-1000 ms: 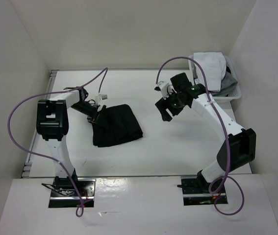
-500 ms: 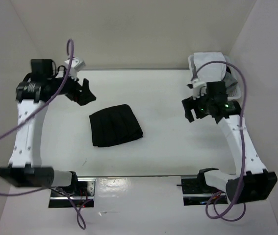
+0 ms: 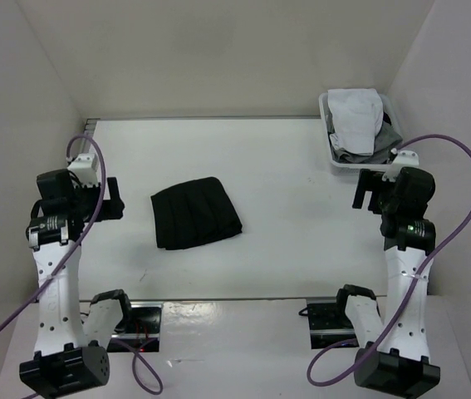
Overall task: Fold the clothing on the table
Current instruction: Fold the skirt
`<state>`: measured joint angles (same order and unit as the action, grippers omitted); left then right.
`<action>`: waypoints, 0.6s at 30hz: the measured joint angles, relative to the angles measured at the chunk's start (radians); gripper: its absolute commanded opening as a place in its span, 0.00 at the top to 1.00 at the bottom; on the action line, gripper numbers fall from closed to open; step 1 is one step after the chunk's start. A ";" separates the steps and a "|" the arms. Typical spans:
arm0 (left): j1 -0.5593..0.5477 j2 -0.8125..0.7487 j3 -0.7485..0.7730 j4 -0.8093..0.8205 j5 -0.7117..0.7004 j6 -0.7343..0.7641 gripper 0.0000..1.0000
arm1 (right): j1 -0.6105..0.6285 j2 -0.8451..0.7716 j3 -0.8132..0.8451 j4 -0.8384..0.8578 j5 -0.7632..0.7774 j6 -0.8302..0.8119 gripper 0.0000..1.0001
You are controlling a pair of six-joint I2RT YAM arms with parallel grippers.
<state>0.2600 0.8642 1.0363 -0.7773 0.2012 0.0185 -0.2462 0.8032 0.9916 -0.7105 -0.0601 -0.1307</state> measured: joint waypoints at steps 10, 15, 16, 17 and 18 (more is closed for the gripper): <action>0.153 0.087 -0.028 0.111 -0.032 0.004 0.01 | -0.071 -0.023 -0.023 0.038 0.056 0.048 0.01; 0.222 0.141 -0.028 0.118 0.033 0.009 0.01 | -0.090 -0.035 -0.039 0.039 0.041 0.048 0.01; 0.236 0.136 -0.028 0.119 0.044 0.010 0.01 | -0.099 -0.041 -0.042 0.040 0.041 0.047 0.01; 0.245 0.126 -0.028 0.119 0.053 0.011 0.01 | -0.107 -0.048 -0.045 0.039 0.038 0.047 0.01; 0.256 0.109 -0.028 0.119 0.066 0.013 0.01 | -0.111 -0.055 -0.047 0.040 0.035 0.047 0.01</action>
<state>0.5159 0.9737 1.0080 -0.6579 0.2668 0.0311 -0.3576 0.7486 0.9451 -0.6708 -0.0246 -0.0834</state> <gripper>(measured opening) 0.992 0.991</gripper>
